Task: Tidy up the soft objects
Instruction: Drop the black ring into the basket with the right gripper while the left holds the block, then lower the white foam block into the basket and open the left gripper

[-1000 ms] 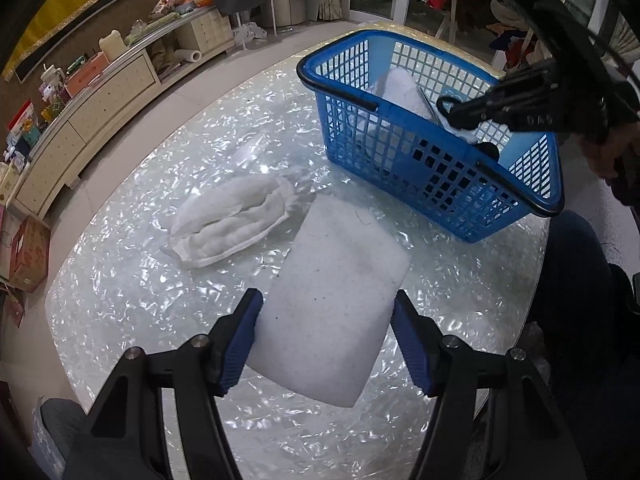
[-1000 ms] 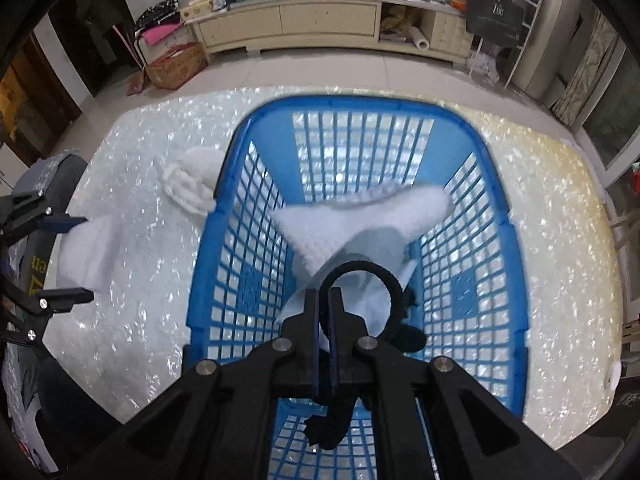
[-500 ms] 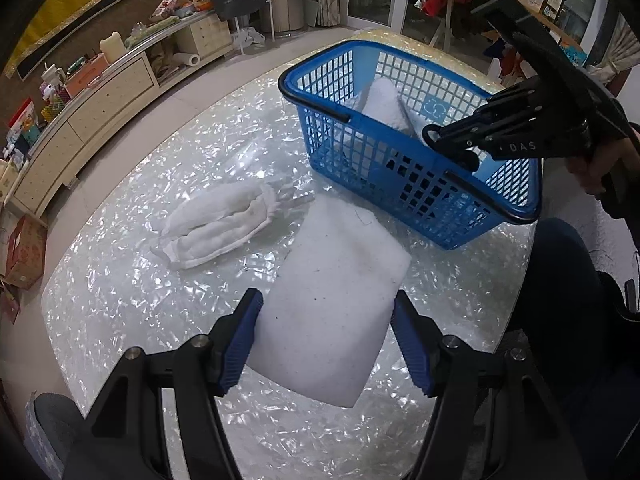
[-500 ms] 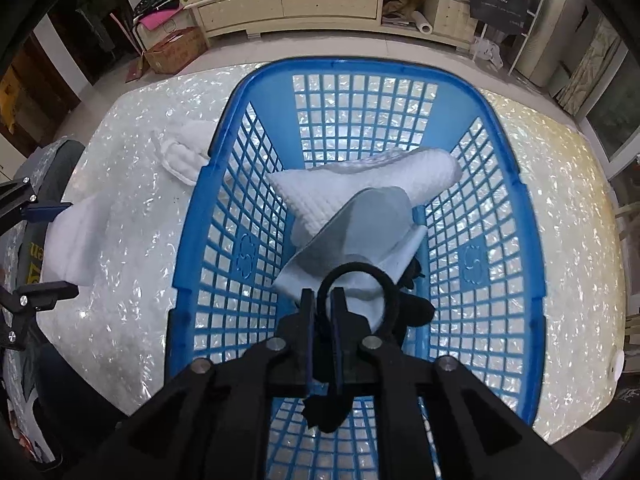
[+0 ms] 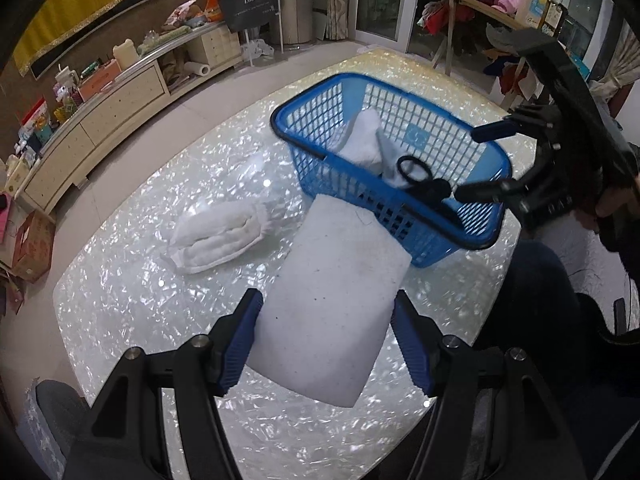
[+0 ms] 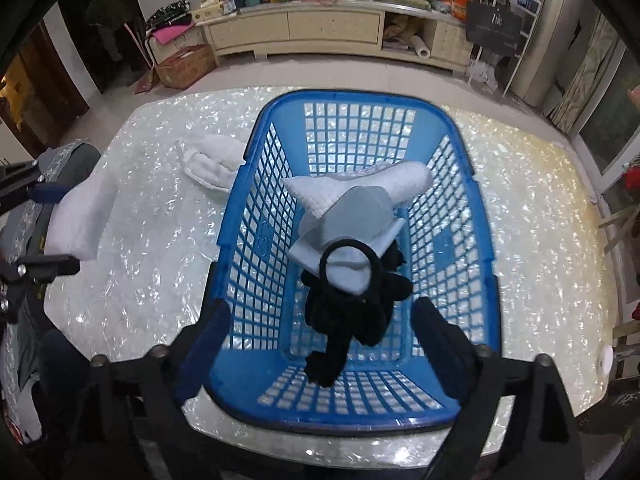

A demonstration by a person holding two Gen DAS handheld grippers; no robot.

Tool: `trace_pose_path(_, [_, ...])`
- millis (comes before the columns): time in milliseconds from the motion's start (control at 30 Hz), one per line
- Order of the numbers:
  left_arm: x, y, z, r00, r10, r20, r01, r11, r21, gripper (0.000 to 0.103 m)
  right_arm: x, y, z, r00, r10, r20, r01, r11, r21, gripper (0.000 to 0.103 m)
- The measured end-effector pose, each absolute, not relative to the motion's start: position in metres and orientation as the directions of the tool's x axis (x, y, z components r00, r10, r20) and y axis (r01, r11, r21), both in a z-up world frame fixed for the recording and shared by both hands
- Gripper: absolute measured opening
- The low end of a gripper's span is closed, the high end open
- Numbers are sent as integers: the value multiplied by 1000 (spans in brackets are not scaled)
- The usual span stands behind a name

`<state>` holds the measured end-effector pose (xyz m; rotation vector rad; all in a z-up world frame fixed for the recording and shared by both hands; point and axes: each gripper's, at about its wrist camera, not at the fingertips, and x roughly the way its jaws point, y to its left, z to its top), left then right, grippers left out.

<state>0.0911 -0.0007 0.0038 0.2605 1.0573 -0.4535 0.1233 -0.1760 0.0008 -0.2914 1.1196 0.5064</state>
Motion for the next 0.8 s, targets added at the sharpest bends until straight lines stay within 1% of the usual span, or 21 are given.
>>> trace_pose_path(33, [91,-6,6,414,-235,-879,480,877,-8,63,120,-179,1,352,240,-905,-523,852,23,103])
trace_pose_path(333, [93,-57,15,415,-242,-877,515,857,7,63,101,-217,10,396,238,-887,-477,878,23,103])
trace_pose_path(533, [104,-91,13,404,-259,-877,535,845,-3,63,112,-238,11,400,234,-886,-436,899,41,103])
trace_pose_path(800, [128,-131,5,387,-245,-889,557,830,14,63,114,-257,8,425,237,-874,-397,916,55,103])
